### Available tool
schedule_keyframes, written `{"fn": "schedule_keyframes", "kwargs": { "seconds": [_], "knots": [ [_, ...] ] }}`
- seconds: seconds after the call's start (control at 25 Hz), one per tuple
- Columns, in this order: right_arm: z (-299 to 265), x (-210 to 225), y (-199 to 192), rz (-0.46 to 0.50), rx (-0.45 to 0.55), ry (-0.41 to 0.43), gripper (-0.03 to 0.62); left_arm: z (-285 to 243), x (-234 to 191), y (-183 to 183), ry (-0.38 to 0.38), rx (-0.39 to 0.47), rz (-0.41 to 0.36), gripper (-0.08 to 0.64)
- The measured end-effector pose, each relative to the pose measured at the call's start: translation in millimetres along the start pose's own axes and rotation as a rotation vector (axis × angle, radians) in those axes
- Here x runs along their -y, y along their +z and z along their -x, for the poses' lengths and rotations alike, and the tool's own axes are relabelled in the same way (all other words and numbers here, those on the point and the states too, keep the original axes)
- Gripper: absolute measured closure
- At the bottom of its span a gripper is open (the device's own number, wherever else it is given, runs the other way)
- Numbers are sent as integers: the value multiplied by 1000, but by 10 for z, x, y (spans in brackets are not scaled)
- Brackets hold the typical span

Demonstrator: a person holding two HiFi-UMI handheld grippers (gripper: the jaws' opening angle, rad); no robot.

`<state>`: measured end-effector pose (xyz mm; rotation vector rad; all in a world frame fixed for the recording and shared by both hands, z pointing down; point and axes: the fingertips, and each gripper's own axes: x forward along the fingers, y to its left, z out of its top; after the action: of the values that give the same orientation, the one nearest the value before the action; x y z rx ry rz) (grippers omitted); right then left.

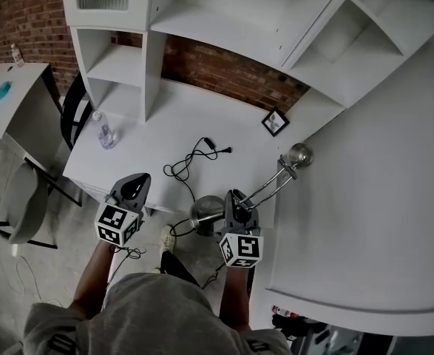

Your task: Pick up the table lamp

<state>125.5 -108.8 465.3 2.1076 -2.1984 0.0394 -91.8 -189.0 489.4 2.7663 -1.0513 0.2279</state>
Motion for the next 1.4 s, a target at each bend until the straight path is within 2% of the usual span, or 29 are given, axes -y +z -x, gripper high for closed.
{"fn": "schedule_keyframes", "kwargs": {
  "seconds": [0.4, 0.8, 1.4],
  "knots": [
    [449, -45, 13, 4, 20, -19, 535, 343, 191, 32, 18, 34, -12, 555],
    [805, -57, -30, -4, 32, -34, 535, 616, 390, -34, 26, 27, -31, 555],
    [866, 10, -42, -25, 41, -50, 538, 663, 435, -46, 35, 26, -47, 555]
  ]
}}
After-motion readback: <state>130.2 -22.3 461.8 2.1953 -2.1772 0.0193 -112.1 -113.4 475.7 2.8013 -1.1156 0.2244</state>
